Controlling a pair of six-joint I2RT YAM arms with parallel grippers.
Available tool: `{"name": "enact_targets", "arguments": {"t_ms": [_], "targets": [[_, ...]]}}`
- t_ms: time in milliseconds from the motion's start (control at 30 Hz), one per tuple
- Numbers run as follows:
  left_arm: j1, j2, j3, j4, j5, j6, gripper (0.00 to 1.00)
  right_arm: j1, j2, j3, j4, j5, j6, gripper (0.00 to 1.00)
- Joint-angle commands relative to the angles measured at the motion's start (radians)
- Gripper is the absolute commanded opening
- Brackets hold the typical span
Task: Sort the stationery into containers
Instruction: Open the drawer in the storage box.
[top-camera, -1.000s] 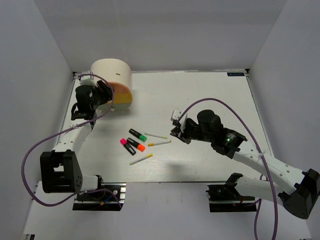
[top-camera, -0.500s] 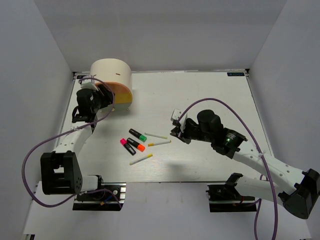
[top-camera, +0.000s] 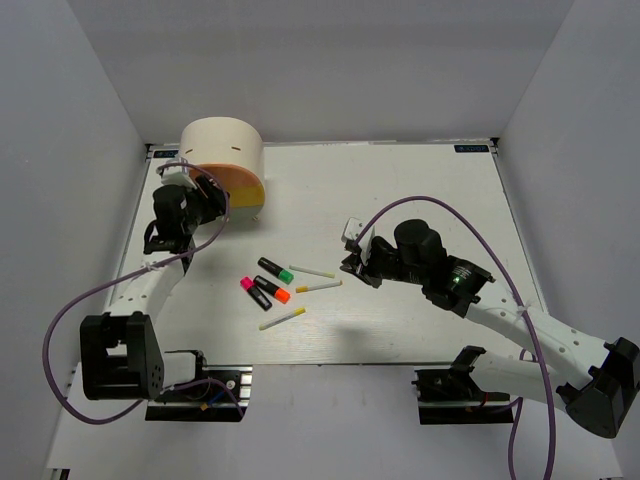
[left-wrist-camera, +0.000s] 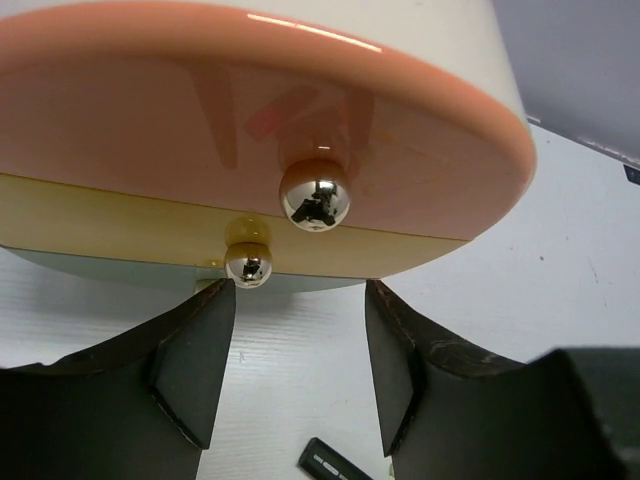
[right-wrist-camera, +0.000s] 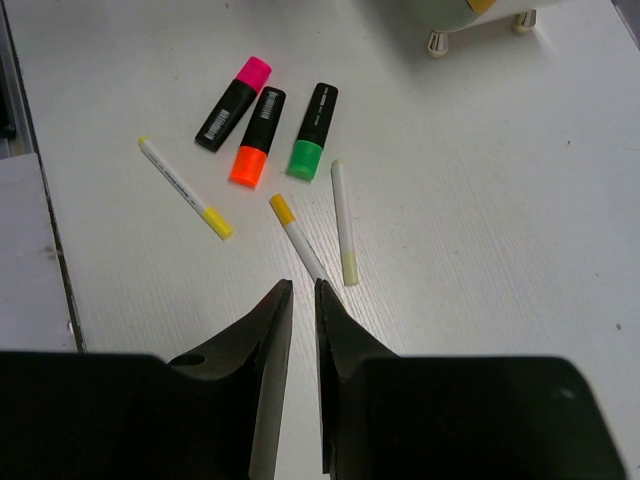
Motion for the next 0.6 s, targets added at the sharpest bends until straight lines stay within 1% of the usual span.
{"name": "enact_targets", "arguments": {"t_ms": [0, 200, 433, 567], "targets": [[-0.004, 0.014, -0.013, 0.048, 0.006, -0.013, 0.64, 0.003, -0.017, -0.015, 0.051, -0.004, 0.009, 0.21], [-0.004, 0.049, -0.023, 0.071, 0.015, -0.013, 0.58, 0.003, -0.014, -0.021, 0.054, -0.004, 0.003, 0.21], [-0.004, 0.091, -0.023, 0.093, 0.006, -0.013, 0.58, 0.003, -0.011, -0.021, 0.059, -0.004, 0.003, 0.21], [-0.004, 0.109, -0.023, 0.111, -0.016, -0.022, 0.6, 0.004, -0.01, -0.024, 0.059, -0.005, 0.003, 0.21]]}}
